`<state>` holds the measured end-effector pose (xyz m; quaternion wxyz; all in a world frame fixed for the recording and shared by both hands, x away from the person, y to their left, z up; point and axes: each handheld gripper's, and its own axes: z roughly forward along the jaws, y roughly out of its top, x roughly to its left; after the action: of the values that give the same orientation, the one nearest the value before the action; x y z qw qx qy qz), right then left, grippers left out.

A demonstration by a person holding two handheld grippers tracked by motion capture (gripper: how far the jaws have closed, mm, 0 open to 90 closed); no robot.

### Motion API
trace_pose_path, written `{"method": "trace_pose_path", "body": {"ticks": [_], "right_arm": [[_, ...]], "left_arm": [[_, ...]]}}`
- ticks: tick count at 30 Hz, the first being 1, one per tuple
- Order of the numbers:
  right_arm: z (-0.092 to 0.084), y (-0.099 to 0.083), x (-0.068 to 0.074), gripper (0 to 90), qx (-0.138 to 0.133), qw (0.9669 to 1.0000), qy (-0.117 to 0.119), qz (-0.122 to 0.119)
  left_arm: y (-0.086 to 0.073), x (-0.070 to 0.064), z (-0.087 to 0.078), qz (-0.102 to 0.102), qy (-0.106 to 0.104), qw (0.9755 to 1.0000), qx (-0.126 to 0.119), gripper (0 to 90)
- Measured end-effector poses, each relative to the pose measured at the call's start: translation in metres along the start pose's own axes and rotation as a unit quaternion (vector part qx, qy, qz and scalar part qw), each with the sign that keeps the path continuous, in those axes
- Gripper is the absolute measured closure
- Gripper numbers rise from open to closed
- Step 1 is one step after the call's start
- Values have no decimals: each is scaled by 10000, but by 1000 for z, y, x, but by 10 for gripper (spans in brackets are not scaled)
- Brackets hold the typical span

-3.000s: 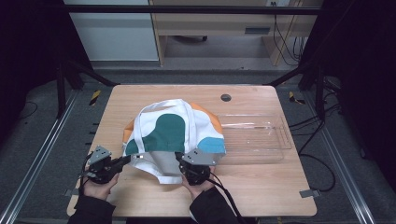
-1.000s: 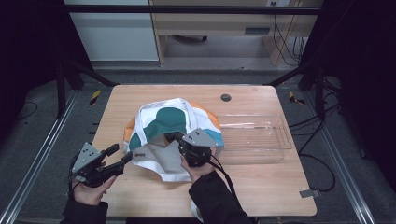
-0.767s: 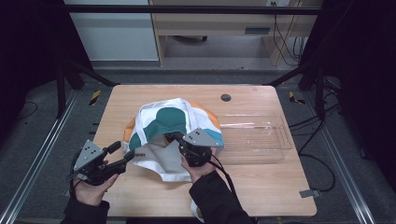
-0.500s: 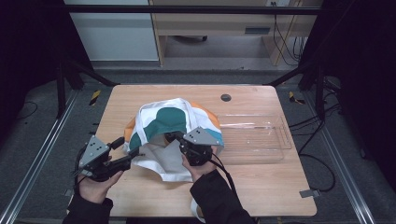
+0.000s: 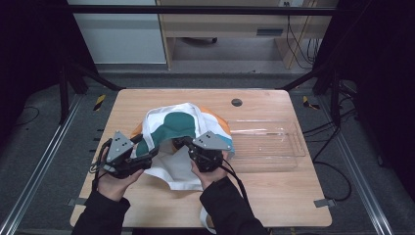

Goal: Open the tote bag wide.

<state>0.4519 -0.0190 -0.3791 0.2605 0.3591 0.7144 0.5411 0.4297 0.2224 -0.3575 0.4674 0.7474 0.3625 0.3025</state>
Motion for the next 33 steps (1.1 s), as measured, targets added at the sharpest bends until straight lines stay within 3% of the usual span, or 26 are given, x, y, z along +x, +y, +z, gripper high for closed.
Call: {"method": "trace_pose_path", "body": {"ticks": [10, 17, 18, 25, 26, 33], "right_arm": [[2, 0, 0, 900, 2, 10000, 32, 12], [3, 0, 0, 900, 7, 10000, 51, 12], [3, -1, -1, 900, 16, 10000, 54, 1], [1, -4, 0, 900, 68, 9999, 92, 15], [0, -8, 1, 900, 98, 9999, 94, -43], [-1, -26, 1, 900, 318, 9994, 149, -50]], "left_arm": [[5, -8, 31, 266, -2, 9993, 265, 351], [7, -11, 41, 310, 41, 9988, 373, 432], [8, -12, 42, 369, 61, 9984, 415, 503], [9, -9, 42, 298, -38, 9984, 482, 684], [9, -8, 41, 305, -46, 9983, 485, 759], [2, -3, 39, 158, -103, 9989, 428, 855]]}}
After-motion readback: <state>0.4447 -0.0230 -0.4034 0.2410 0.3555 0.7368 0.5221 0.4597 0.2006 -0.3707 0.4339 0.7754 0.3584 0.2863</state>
